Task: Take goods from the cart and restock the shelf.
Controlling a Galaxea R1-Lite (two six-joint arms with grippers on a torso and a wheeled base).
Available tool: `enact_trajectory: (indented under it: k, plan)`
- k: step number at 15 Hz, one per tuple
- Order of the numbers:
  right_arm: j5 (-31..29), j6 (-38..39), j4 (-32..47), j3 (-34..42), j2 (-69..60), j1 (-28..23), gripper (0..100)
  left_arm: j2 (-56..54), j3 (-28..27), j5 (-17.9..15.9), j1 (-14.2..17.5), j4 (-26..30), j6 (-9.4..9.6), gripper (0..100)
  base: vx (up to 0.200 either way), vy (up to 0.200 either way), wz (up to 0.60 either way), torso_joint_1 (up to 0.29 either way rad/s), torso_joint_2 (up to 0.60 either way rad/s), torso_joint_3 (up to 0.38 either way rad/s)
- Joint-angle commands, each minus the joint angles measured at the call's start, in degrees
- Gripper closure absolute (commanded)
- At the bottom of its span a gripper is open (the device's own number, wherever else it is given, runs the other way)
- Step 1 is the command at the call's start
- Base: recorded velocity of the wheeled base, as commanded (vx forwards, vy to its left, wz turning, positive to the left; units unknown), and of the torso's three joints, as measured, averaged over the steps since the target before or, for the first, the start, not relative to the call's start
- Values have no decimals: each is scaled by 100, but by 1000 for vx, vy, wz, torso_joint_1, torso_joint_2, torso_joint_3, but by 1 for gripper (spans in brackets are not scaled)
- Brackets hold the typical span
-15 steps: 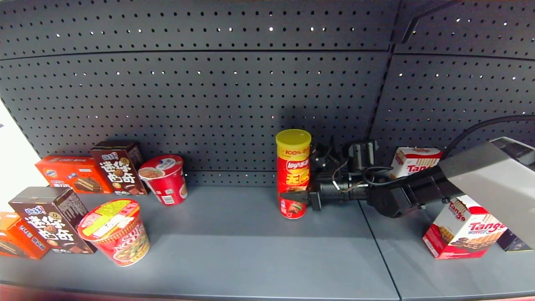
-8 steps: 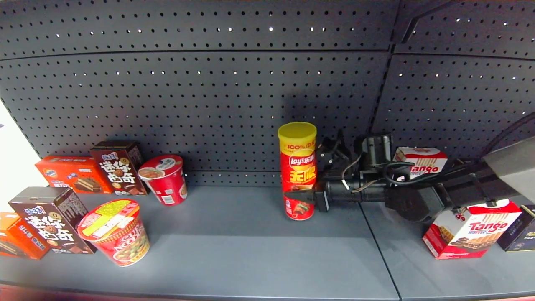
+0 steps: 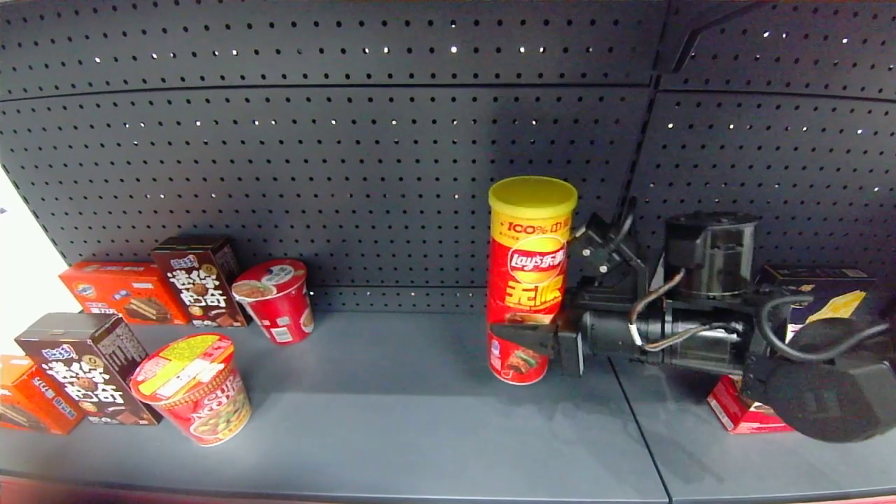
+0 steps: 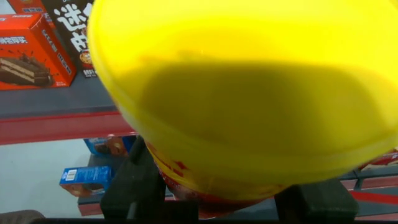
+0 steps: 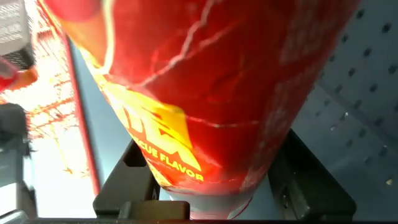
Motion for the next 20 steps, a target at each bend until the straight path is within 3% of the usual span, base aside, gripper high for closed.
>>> enact_trajectory:
  k: [1,7,20]
  plan:
    - [-37,115,-880,986,-420,46,100,4,-39,18,0,19,-8,100,0,0,0,0,0,0]
    - [-37,264,-2242,2278,-350,46,100,4,-65,317,9,19,-8,100,0,0,0,0,0,0]
    - [-37,308,-2884,2489,547,231,100,4,-65,352,18,28,-8,100,0,0,0,0,0,0]
